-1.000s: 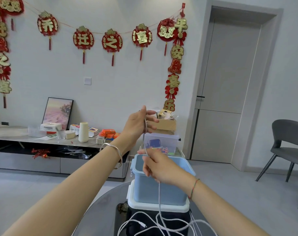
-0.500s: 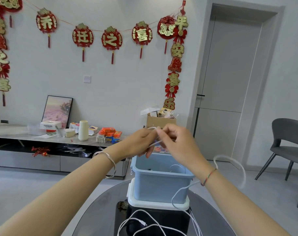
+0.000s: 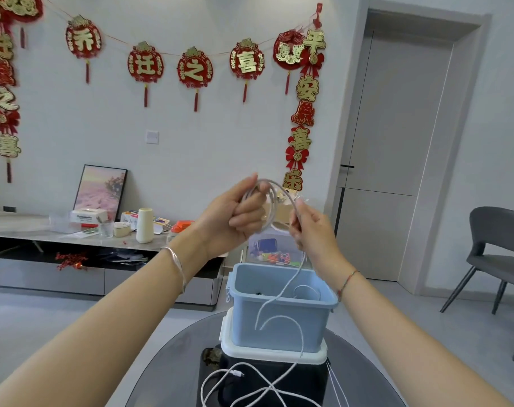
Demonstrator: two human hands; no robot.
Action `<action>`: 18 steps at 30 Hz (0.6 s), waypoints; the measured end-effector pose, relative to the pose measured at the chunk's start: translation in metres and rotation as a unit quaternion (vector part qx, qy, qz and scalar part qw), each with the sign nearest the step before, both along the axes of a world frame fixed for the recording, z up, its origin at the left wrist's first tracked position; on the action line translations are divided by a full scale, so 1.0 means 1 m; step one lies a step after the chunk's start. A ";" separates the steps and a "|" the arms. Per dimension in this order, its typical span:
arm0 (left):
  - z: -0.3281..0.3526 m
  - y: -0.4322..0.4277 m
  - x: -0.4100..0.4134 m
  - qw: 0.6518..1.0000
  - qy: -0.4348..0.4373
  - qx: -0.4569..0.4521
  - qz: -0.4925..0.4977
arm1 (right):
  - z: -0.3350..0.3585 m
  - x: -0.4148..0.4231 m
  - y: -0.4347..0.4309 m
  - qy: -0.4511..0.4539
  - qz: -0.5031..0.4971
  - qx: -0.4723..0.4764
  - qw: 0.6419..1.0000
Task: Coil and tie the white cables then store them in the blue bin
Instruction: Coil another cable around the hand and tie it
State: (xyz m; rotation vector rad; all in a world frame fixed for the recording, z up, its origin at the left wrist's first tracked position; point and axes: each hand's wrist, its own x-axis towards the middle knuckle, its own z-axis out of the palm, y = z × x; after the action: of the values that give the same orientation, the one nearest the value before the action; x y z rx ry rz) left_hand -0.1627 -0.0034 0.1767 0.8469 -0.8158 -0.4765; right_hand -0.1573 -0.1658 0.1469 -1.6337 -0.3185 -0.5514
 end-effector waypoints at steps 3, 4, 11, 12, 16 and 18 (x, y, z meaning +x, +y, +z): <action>0.005 -0.007 0.002 0.995 0.044 -0.063 0.064 | -0.015 -0.001 0.012 0.058 0.049 0.000 0.997; 0.005 -0.010 0.003 0.991 0.064 -0.078 0.085 | -0.018 -0.002 0.016 0.070 0.068 0.004 0.995; 0.014 -0.021 0.023 0.958 0.053 -0.116 0.258 | -0.039 -0.007 0.023 0.143 0.099 -0.192 0.966; 0.014 -0.021 0.027 0.952 0.035 -0.103 0.287 | -0.043 -0.010 0.022 0.152 0.108 -0.259 0.948; 0.006 -0.026 0.040 0.912 -0.065 0.007 0.404 | -0.049 -0.025 0.019 0.093 0.072 -0.432 0.894; -0.003 -0.028 0.042 0.893 -0.125 0.071 0.426 | -0.043 -0.034 0.021 0.062 0.050 -0.455 0.887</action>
State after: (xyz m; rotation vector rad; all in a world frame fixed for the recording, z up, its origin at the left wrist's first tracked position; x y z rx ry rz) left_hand -0.1209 -0.0319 0.1733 1.3180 -0.5637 0.3663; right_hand -0.1917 -0.1452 0.1036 -2.5282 -0.6223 -0.2020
